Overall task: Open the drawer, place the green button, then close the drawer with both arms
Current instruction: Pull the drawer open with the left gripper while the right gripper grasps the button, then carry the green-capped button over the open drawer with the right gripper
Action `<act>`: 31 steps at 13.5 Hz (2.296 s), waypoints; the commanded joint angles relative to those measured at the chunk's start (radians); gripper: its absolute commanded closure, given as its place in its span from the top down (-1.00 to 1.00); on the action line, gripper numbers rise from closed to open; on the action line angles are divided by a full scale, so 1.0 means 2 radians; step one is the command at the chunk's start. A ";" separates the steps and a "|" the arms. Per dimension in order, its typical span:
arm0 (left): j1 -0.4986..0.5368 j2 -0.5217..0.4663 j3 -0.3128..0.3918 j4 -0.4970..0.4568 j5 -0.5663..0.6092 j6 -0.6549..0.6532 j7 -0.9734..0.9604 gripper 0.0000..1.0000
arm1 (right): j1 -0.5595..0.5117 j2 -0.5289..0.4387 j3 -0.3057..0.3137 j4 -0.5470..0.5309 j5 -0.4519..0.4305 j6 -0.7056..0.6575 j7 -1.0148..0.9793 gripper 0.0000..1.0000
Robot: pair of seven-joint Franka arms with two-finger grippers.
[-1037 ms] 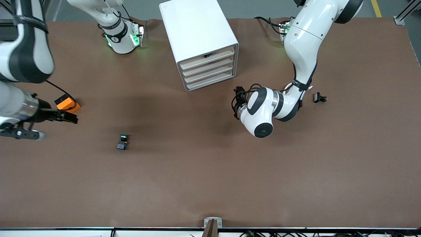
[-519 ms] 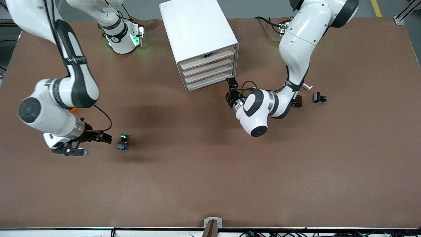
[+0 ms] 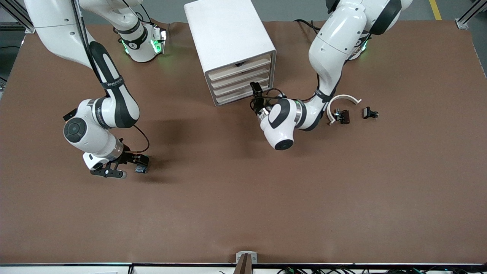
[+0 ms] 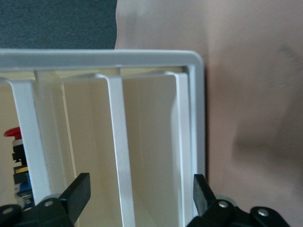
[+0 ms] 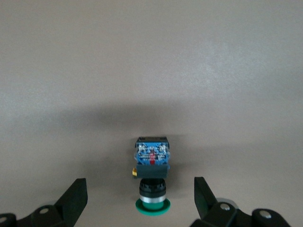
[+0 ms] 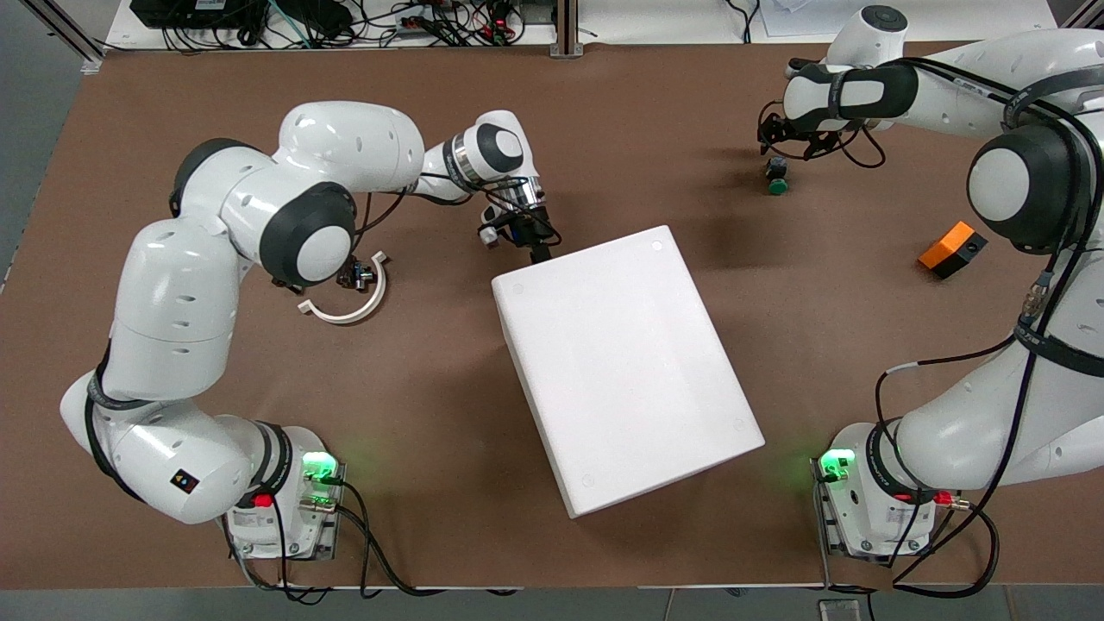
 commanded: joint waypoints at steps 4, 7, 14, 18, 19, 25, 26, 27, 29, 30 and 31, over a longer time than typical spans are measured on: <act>-0.021 0.014 0.004 0.004 -0.019 0.001 -0.018 0.11 | 0.008 0.045 -0.003 0.017 0.003 0.038 -0.005 1.00; -0.029 0.015 0.005 0.004 -0.019 0.005 -0.019 -0.23 | 0.007 0.055 -0.004 0.018 -0.002 0.040 -0.006 1.00; -0.015 0.009 0.019 0.010 -0.014 0.004 -0.029 -1.00 | 0.006 0.063 -0.005 0.020 -0.011 0.040 0.003 -1.00; 0.021 0.007 0.034 0.036 -0.011 0.002 -0.029 -1.00 | 0.002 0.061 -0.005 0.021 -0.011 0.033 0.002 -1.00; 0.031 0.008 0.034 0.049 -0.011 0.002 -0.029 -1.00 | 0.002 0.054 -0.005 0.022 -0.011 0.030 0.004 -1.00; 0.074 0.009 0.038 0.078 -0.014 0.002 -0.025 0.17 | 0.053 -0.033 -0.002 0.061 -0.010 -0.135 0.174 -1.00; 0.074 0.007 0.038 0.078 -0.013 0.002 -0.027 0.94 | 0.077 -0.049 -0.002 0.058 -0.010 -0.147 0.224 -1.00; 0.077 0.004 0.038 0.079 -0.012 -0.001 -0.028 1.00 | 0.101 -0.056 -0.001 0.060 -0.008 -0.160 0.265 -1.00; 0.084 0.000 0.038 0.085 -0.012 -0.003 -0.028 1.00 | 0.153 -0.069 -0.001 0.062 -0.007 -0.162 0.361 -1.00; 0.090 0.000 0.038 0.097 -0.007 -0.012 -0.027 1.00 | 0.185 -0.070 -0.001 0.067 -0.007 -0.162 0.413 -1.00; 0.096 0.000 0.038 0.111 0.007 -0.021 -0.027 1.00 | 0.215 -0.069 -0.001 0.078 -0.007 -0.162 0.454 -1.00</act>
